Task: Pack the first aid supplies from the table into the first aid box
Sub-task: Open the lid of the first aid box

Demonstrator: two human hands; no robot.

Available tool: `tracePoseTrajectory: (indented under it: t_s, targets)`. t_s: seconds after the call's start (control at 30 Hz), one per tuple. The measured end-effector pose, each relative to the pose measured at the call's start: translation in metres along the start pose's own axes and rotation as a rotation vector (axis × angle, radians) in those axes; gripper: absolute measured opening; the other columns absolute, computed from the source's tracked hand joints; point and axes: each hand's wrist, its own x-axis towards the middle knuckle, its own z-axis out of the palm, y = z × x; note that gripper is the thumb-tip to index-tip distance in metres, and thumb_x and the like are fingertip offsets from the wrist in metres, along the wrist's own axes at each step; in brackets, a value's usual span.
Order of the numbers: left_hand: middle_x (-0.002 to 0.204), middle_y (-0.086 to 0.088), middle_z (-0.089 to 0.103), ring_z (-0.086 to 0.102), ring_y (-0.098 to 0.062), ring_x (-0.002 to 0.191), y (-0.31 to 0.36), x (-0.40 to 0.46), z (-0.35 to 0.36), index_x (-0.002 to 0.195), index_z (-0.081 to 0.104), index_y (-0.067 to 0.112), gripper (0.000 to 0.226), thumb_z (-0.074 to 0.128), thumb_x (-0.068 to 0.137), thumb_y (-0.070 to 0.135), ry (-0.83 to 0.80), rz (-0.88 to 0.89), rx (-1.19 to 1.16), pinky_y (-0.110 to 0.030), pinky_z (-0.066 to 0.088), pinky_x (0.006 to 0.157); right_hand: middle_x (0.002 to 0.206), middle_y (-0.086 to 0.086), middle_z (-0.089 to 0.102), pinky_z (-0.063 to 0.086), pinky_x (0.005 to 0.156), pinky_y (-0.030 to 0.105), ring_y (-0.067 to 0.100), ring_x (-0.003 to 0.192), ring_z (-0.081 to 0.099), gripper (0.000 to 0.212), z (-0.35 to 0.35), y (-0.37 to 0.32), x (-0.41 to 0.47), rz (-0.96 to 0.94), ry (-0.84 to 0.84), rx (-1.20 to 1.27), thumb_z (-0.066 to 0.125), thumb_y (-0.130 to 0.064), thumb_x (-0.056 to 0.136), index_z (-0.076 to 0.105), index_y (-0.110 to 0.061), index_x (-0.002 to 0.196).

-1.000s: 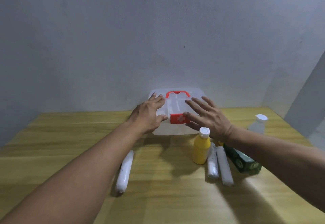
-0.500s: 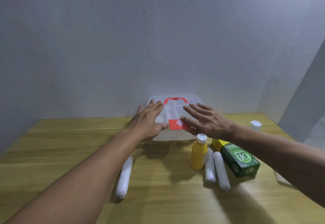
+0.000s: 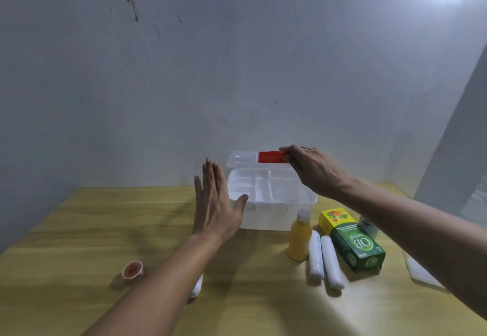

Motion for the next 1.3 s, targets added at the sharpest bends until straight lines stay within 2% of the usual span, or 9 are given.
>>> tracePoseTrajectory:
  t_s: [0.1, 0.17, 0.33, 0.63, 0.77, 0.93, 1.07, 1.17, 1.3]
  targets:
    - [0.158, -0.011, -0.017, -0.014, -0.022, 0.149, 0.001, -0.005, 0.01, 0.148, -0.012, 0.006, 0.096, -0.01, 0.079, 0.074, -0.002, 0.028, -0.021, -0.032, -0.016, 0.119, 0.086, 0.02, 0.068, 0.043, 0.055, 0.037, 0.038, 0.066, 0.06, 0.021, -0.007, -0.003, 0.015, 0.108, 0.068, 0.073, 0.044, -0.019, 0.099, 0.056, -0.003, 0.104]
    - [0.161, -0.009, -0.008, -0.009, -0.018, 0.15, 0.004, -0.002, 0.013, 0.15, -0.004, 0.007, 0.101, -0.016, 0.076, 0.074, -0.028, 0.021, -0.063, -0.029, -0.012, 0.12, 0.082, 0.022, 0.067, 0.04, 0.054, 0.036, 0.038, 0.063, 0.058, 0.018, -0.008, -0.005, 0.025, 0.135, 0.104, 0.105, 0.045, -0.016, 0.099, 0.056, -0.002, 0.102]
    - [0.162, -0.005, -0.012, -0.013, -0.015, 0.149, 0.007, 0.016, 0.007, 0.152, -0.004, 0.011, 0.067, 0.014, 0.099, 0.048, -0.228, 0.007, 0.032, -0.033, -0.009, 0.122, 0.094, 0.024, 0.069, 0.048, 0.058, 0.037, 0.036, 0.071, 0.063, 0.021, -0.004, -0.012, 0.041, 0.175, 0.117, 0.156, 0.043, -0.015, 0.1, 0.057, -0.001, 0.107]
    - [0.161, -0.011, -0.013, -0.012, -0.024, 0.15, 0.006, 0.024, 0.012, 0.152, -0.004, 0.006, 0.077, 0.017, 0.097, 0.056, -0.429, -0.054, 0.193, -0.036, -0.004, 0.121, 0.122, 0.014, 0.065, 0.049, 0.089, 0.042, 0.032, 0.11, 0.058, 0.032, 0.012, 0.003, 0.079, 0.47, 0.135, 0.16, 0.048, -0.023, 0.098, 0.061, -0.012, 0.126]
    - [0.162, -0.013, -0.01, -0.01, -0.025, 0.15, 0.009, 0.025, 0.012, 0.152, -0.001, 0.004, 0.078, 0.019, 0.097, 0.055, -0.437, -0.08, 0.189, -0.037, -0.003, 0.121, 0.153, 0.013, 0.033, 0.028, 0.112, 0.058, 0.034, 0.144, 0.021, 0.043, 0.031, 0.011, 0.082, 0.488, -0.111, 0.072, 0.04, -0.013, 0.1, 0.04, -0.022, 0.142]
    - [0.162, -0.015, -0.004, -0.006, -0.025, 0.15, 0.012, 0.027, 0.014, 0.151, 0.002, 0.001, 0.078, 0.021, 0.097, 0.053, -0.435, -0.103, 0.172, -0.037, -0.002, 0.121, 0.161, 0.009, 0.002, 0.012, 0.118, 0.058, 0.03, 0.148, -0.003, 0.06, 0.026, 0.017, 0.07, 0.5, -0.219, 0.103, 0.041, -0.002, 0.097, 0.024, -0.027, 0.149]
    - [0.162, -0.015, -0.004, -0.006, -0.025, 0.15, 0.014, 0.027, 0.015, 0.151, 0.001, -0.001, 0.077, 0.021, 0.098, 0.051, -0.437, -0.101, 0.163, -0.038, -0.001, 0.123, 0.158, 0.01, 0.024, 0.023, 0.116, 0.041, 0.029, 0.144, 0.025, 0.053, 0.013, 0.021, 0.052, 0.54, -0.173, 0.148, 0.046, -0.006, 0.096, 0.034, -0.018, 0.146]
    - [0.162, -0.015, 0.003, 0.001, -0.026, 0.151, 0.012, 0.029, 0.016, 0.151, 0.008, -0.001, 0.073, 0.023, 0.098, 0.047, -0.423, -0.103, 0.11, -0.039, 0.004, 0.123, 0.128, 0.014, 0.062, 0.045, 0.098, 0.037, 0.032, 0.116, 0.057, 0.037, -0.005, 0.024, 0.03, 0.59, -0.167, 0.133, 0.055, -0.008, 0.09, 0.057, -0.013, 0.127]
    - [0.155, -0.016, 0.029, 0.024, -0.028, 0.144, 0.008, 0.037, 0.013, 0.145, 0.03, 0.0, 0.061, 0.029, 0.096, 0.037, -0.33, -0.096, 0.039, -0.044, 0.021, 0.119, 0.095, 0.013, 0.074, 0.056, 0.065, 0.032, 0.029, 0.072, 0.069, 0.018, -0.034, 0.016, -0.007, 0.677, -0.484, -0.049, 0.065, -0.012, 0.081, 0.07, -0.012, 0.098]
